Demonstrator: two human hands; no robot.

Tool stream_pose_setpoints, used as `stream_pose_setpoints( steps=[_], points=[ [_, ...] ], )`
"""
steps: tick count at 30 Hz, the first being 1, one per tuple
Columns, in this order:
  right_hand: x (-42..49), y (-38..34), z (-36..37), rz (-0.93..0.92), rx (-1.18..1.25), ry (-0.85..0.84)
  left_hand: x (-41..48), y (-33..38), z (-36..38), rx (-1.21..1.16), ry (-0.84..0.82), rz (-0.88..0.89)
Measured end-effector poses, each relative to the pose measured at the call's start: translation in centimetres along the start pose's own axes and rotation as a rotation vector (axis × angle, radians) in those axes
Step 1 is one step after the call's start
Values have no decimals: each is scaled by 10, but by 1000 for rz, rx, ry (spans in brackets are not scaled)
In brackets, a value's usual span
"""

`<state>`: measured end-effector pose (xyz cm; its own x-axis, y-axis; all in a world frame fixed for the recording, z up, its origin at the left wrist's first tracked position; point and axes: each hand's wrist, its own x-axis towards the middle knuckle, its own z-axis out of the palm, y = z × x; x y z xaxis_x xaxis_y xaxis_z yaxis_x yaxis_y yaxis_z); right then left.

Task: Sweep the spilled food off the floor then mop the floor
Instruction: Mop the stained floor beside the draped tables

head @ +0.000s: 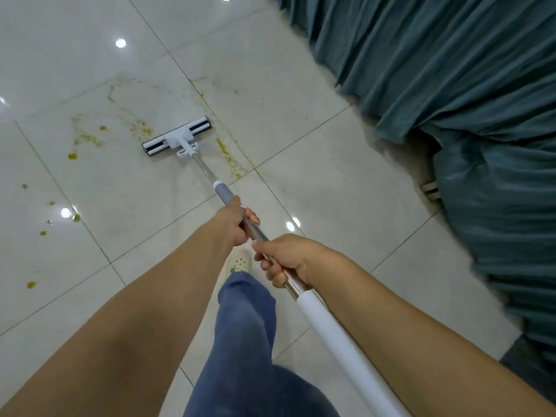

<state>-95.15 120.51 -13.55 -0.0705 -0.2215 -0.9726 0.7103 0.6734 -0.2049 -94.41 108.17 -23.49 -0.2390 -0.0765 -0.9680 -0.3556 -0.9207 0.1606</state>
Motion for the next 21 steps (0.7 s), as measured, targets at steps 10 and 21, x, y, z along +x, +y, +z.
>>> stream_pose_setpoints(
  steps=[10,21],
  points=[
    [87,-204,15,-1,107,-76,81,204,57,27,60,47],
    [80,-168,-37,45,116,-123,87,150,84,-18,60,9]
  ],
)
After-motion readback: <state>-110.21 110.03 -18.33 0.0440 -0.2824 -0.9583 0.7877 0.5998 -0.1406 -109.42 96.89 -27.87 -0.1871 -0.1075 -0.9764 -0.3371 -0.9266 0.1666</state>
